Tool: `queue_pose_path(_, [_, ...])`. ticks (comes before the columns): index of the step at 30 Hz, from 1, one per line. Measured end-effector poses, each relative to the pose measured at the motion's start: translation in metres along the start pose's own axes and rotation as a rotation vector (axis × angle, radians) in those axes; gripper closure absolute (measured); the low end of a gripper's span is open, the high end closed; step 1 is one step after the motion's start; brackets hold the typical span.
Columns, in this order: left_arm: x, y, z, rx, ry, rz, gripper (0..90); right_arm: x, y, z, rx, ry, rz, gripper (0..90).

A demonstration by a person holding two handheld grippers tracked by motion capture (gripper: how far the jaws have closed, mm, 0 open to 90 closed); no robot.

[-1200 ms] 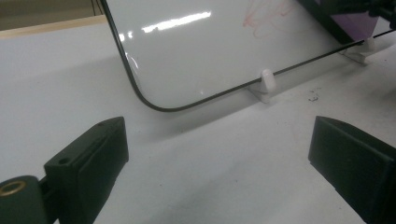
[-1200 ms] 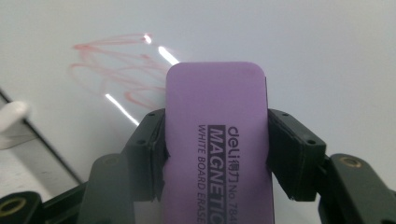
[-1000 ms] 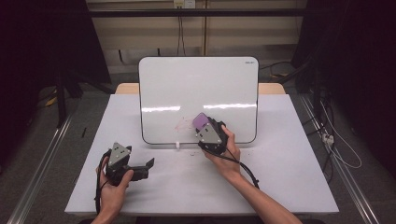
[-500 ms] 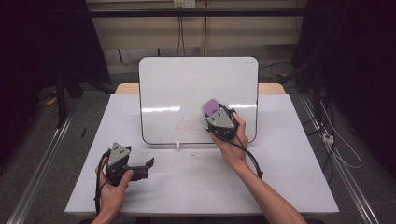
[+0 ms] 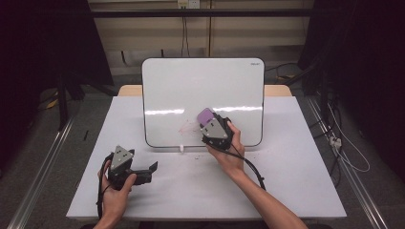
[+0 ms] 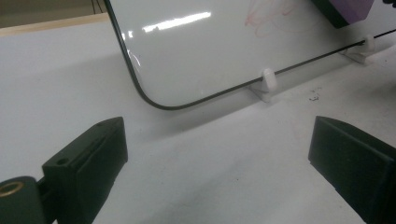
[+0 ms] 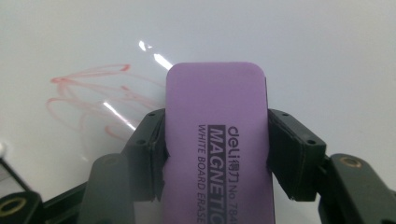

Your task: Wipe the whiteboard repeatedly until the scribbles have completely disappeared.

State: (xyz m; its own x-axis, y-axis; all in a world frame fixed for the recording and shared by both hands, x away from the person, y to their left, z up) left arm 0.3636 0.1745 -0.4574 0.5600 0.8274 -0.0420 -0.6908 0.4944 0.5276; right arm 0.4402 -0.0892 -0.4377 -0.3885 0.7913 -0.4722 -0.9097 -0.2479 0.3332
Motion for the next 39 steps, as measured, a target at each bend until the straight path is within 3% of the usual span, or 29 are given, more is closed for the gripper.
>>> queue_pose_path(5, [0.000, 0.001, 0.000, -0.003, 0.001, 0.002, 4.4, 0.009, 0.000, 0.001, -0.001, 0.004, 0.011, 41.5])
queue_pose_path(18, [0.001, 0.001, 0.000, 0.000, -0.001, 0.001, 4.4, 0.046, -0.001, 0.002, 0.004, 0.079, 0.071, 41.5])
queue_pose_path(23, [0.001, 0.001, 0.000, 0.000, -0.001, 0.000, 4.4, 0.040, -0.002, 0.003, 0.005, 0.086, 0.070, 41.5])
queue_pose_path(26, [0.001, 0.001, 0.000, 0.000, 0.000, 0.000, 4.4, 0.028, -0.003, 0.005, 0.001, 0.043, 0.050, 41.5])
queue_pose_path(31, [0.000, 0.000, 0.000, 0.001, -0.002, -0.001, 4.4, 0.009, -0.006, 0.010, -0.002, 0.010, 0.019, 41.5])
queue_pose_path(36, [0.001, 0.000, -0.001, 0.002, 0.002, -0.001, 4.4, -0.007, -0.014, 0.026, -0.004, 0.014, -0.020, 41.5])
queue_pose_path(39, [0.001, 0.001, 0.000, -0.002, 0.001, 0.000, 4.4, -0.001, -0.017, 0.030, -0.004, 0.048, -0.043, 41.5])
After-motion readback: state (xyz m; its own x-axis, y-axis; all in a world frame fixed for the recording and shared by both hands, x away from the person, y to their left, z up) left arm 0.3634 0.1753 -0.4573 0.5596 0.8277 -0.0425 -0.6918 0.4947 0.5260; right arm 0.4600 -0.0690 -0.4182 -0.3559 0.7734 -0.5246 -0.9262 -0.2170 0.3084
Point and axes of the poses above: each handheld gripper's, and its own axes: y roughly backward along the jaws, z roughly out of its top, x roughly to its left, the point moved 5 cm from there along -y, roughly forward along the jaws, and after that the axes turned 1 degree about x, right-handed, at the moved point
